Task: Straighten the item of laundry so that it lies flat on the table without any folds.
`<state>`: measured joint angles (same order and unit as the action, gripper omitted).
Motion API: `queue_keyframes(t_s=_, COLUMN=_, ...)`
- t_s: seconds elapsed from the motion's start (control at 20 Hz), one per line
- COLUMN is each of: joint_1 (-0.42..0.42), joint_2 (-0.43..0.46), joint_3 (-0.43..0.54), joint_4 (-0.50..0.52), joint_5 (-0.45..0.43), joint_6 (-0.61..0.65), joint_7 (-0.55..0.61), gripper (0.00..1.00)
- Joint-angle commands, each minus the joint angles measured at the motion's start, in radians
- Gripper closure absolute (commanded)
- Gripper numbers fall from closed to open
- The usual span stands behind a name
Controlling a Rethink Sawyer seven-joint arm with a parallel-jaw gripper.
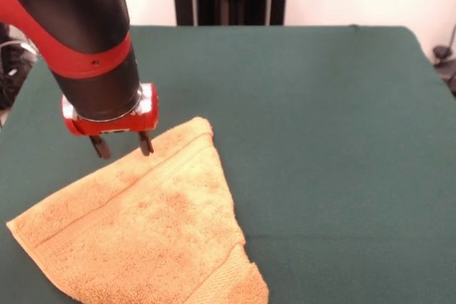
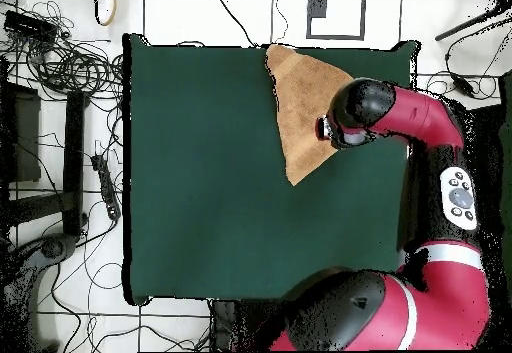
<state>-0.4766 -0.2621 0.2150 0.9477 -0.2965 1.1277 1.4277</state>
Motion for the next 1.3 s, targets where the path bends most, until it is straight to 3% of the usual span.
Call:
queue_keyframes(t_s=0.05, joint_1=0.018, joint_2=0.057, joint_3=0.003, joint_4=-0.122, joint_5=-0.025, joint_6=0.36, joint_7=-0.071, gripper=0.0)
queue_keyframes(t_s=0.35, joint_1=-0.005, joint_2=0.075, joint_3=0.042, joint_4=-0.098, joint_5=0.0, joint_6=0.293, joint_7=-0.058, gripper=0.0)
queue_keyframes(t_s=1.1, joint_1=0.077, joint_2=0.314, joint_3=0.099, joint_4=-0.5, joint_5=-0.011, joint_6=0.409, joint_7=0.037, gripper=0.0)
queue_keyframes(t_s=1.3, joint_1=0.096, joint_2=0.331, joint_3=0.092, joint_4=-0.527, joint_5=0.009, joint_6=0.43, joint_7=0.089, gripper=0.0)
